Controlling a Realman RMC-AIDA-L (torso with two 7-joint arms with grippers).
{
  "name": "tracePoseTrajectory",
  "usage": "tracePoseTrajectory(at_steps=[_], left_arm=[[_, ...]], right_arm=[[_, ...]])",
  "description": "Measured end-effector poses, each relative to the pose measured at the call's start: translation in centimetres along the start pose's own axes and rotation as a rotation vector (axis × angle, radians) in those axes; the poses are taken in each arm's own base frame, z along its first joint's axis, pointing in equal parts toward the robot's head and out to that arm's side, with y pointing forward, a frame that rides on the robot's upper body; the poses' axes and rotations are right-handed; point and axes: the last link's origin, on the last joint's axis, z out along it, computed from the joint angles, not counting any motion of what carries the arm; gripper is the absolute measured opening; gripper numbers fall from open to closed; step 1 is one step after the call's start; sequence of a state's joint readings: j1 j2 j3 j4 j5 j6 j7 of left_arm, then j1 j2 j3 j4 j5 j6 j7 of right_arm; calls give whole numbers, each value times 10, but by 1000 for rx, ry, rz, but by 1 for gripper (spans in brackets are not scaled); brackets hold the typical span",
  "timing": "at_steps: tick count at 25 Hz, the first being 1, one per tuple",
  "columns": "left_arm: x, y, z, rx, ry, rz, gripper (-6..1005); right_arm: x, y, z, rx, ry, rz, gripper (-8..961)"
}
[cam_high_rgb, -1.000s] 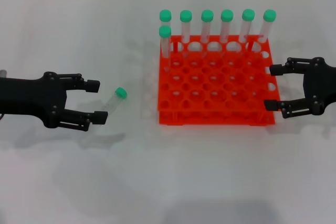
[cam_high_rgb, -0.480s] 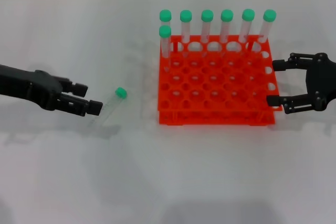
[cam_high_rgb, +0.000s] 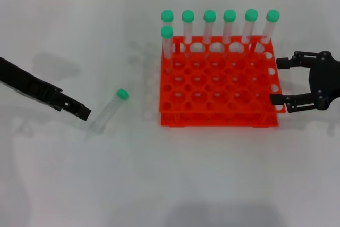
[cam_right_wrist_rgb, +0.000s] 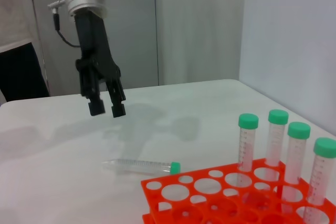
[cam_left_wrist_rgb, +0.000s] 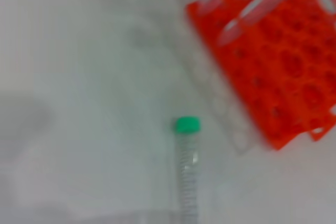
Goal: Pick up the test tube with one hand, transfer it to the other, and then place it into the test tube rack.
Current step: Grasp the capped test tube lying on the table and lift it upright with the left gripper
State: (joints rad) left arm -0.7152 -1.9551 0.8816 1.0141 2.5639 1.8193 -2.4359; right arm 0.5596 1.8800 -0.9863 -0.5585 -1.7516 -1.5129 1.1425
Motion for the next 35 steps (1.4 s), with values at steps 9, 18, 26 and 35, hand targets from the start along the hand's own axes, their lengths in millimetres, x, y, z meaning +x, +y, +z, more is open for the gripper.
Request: tracePoseTrajectory(at_steps=[9,18,26,35], left_arm=[[11,9,29,126,-112,-15,875],[22,16,55,210,-157,-4,874],[24,20,64,208,-140,0,840],[24,19,71,209,-134,-3,703]], right_arm=[[-1,3,6,-7,-12,-7,868],[0,8,7,-16,-18,-9,869],[0,9,9,-21,-16,-8,869],[0,9,9,-21,-14,-9,868]])
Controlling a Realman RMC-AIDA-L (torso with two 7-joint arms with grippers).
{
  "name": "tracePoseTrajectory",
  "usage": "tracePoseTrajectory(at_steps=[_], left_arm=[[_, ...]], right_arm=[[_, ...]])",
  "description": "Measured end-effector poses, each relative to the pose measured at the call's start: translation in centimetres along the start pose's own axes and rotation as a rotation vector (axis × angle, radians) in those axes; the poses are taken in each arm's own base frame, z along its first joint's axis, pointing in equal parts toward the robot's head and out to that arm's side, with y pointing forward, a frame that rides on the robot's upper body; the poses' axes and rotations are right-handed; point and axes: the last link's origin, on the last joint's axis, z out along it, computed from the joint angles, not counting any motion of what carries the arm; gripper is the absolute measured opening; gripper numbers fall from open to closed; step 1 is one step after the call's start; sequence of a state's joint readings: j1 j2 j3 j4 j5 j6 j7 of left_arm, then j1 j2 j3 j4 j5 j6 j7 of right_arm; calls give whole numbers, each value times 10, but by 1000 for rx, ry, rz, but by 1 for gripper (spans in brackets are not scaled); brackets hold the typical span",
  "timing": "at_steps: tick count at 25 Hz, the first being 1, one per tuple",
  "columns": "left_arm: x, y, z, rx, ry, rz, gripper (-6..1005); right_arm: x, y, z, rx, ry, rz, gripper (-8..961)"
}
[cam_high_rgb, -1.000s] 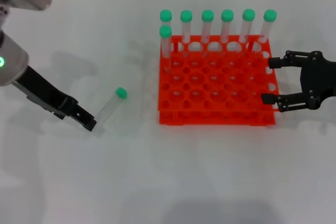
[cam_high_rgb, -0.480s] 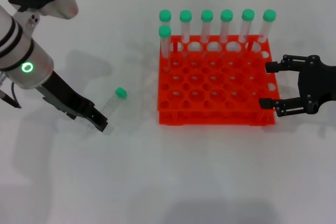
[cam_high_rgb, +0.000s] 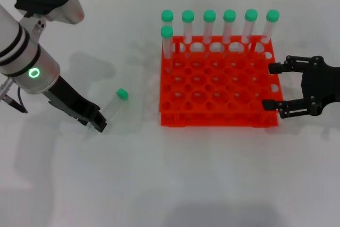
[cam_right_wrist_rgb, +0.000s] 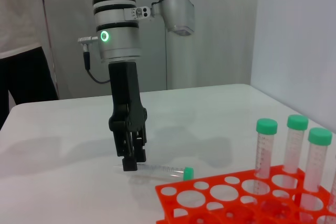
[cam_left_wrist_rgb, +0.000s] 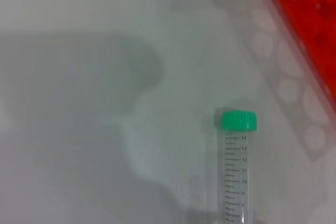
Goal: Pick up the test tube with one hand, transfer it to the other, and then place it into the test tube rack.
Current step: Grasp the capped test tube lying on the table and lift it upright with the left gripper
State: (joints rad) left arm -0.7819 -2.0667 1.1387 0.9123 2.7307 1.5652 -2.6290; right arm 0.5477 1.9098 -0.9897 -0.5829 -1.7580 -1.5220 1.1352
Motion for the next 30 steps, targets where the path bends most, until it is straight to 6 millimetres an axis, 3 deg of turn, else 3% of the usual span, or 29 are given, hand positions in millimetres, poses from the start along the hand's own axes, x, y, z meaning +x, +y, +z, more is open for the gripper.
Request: tracePoseTrajectory(at_steps=[4,10,30], left_arm=[[1,1,1,-1,4,-1,521],[4,5,9,-13,-20,-3,394],[13,6,5,22,6,-1,226]], right_arm=[[0,0,0,1,0,0,868],[0,-1,0,4,1,-1,869],[1,-3,-4,13,9,-6,868]])
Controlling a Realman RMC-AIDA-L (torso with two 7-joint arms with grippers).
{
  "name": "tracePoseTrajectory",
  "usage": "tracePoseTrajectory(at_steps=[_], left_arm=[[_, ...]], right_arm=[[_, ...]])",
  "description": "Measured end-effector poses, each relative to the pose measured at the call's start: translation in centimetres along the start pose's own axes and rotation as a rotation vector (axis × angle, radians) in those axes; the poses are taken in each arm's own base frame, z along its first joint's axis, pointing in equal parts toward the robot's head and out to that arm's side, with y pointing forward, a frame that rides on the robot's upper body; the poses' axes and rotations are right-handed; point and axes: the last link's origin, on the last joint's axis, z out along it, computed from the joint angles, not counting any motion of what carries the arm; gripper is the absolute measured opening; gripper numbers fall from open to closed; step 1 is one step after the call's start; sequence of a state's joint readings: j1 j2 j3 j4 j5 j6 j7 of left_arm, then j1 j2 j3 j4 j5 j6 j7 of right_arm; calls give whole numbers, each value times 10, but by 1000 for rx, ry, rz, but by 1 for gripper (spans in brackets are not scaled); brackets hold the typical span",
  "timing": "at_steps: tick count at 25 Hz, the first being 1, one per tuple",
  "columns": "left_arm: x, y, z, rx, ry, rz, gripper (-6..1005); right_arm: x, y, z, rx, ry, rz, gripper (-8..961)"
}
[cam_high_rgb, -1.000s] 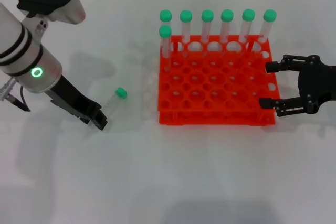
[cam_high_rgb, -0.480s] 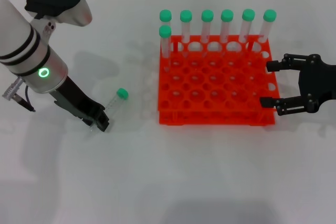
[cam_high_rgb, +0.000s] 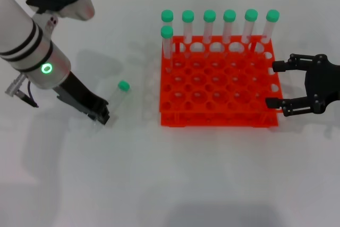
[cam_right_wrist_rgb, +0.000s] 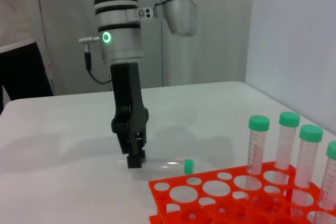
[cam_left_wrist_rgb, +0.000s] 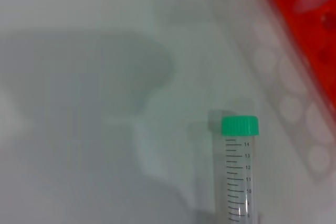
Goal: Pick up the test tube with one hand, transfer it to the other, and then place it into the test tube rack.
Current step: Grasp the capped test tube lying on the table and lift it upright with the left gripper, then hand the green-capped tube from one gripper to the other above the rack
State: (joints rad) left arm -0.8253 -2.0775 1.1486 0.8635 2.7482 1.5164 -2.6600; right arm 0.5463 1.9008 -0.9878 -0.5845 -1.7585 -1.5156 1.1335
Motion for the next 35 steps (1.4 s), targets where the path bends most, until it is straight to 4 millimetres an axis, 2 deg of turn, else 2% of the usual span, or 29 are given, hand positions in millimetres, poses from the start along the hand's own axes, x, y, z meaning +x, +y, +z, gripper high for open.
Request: tracePoseTrajectory(at_steps=[4,8,9,10,12,15,16,20,23,26,31,35], left_arm=[[6,-2,-13,23,61,7,186],[14,-10,-38,89,205,19,187],[14,-10,-38,89,205,19,187],[19,-16,-53,122,344,38,187],[21,-17,-58,127,411,60,188],[28,-19,-69,110,635,146,188],[28,-19,-69,110,635,146,188],[29,-20,-74,64,833,229,189],[27,-20,-79,-37,991,281,190],[26,-19,-81,-149,1071,322,190],[34,-14,-72,-357,1055,405,191],[46,-3,-59,-412,958,491,192]], right_arm=[[1,0,-3,7,-2,0,868],[2,1,-6,14,-2,-2,869],[1,1,-6,14,-3,-2,869],[2,1,-6,14,-3,-1,869],[2,2,-6,15,-4,1,868],[3,1,-7,30,-16,5,868],[2,2,-7,32,-19,5,868],[1,2,-5,30,-32,2,869],[-1,2,-2,28,-39,1,869],[-2,3,0,24,-46,1,869],[-4,4,5,18,-56,3,868],[-8,4,7,22,-72,0,868]])
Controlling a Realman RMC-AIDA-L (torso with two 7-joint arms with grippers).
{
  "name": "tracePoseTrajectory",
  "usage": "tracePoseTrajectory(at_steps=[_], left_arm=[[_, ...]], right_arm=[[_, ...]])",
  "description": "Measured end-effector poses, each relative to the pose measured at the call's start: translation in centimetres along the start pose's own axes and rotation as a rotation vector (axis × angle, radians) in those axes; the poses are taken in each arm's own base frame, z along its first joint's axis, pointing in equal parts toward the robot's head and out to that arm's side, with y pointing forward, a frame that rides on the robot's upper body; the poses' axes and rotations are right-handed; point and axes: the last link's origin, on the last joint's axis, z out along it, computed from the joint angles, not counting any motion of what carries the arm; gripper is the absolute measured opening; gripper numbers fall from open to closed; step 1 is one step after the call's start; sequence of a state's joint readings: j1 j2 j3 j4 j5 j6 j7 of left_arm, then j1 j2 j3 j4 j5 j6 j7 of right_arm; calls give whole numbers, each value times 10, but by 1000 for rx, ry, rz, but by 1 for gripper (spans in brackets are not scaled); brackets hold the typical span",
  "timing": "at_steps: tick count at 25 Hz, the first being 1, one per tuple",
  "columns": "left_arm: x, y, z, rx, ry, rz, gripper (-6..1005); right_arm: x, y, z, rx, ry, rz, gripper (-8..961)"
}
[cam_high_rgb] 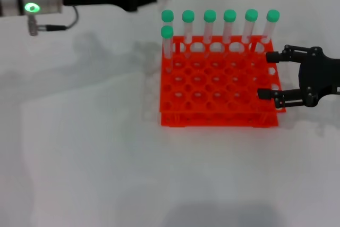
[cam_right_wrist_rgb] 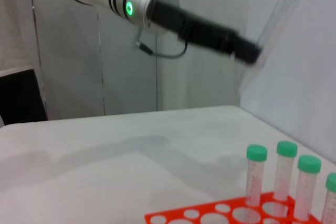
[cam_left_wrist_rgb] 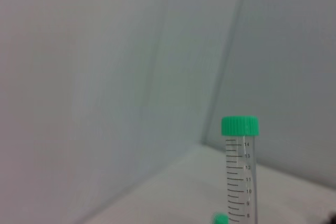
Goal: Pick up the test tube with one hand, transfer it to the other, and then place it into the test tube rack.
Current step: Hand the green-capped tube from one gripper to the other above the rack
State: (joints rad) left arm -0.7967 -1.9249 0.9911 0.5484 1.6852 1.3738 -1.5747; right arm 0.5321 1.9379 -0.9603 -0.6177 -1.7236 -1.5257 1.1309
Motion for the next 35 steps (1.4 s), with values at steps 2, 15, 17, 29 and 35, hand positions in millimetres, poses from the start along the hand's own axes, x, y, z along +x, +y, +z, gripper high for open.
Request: tracePoseTrajectory(at_steps=[2,15,17,29,35], left_arm=[[-2,3,7,-27,-50,29,193],[-17,13,41,-75,-296,148,195],[-18,14,42,-80,-297,159,196],[-17,26,44,-139,-182,260,198],[-16,28,44,-153,-176,267,199]], right_arm=[[-1,0,-1,3,-10,2,868],[-6,-7,-14,23,-20,5,868],[-10,-11,-18,32,-26,17,868],[-34,-26,-30,80,-175,163,869],[-38,-23,-18,54,-283,258,869]])
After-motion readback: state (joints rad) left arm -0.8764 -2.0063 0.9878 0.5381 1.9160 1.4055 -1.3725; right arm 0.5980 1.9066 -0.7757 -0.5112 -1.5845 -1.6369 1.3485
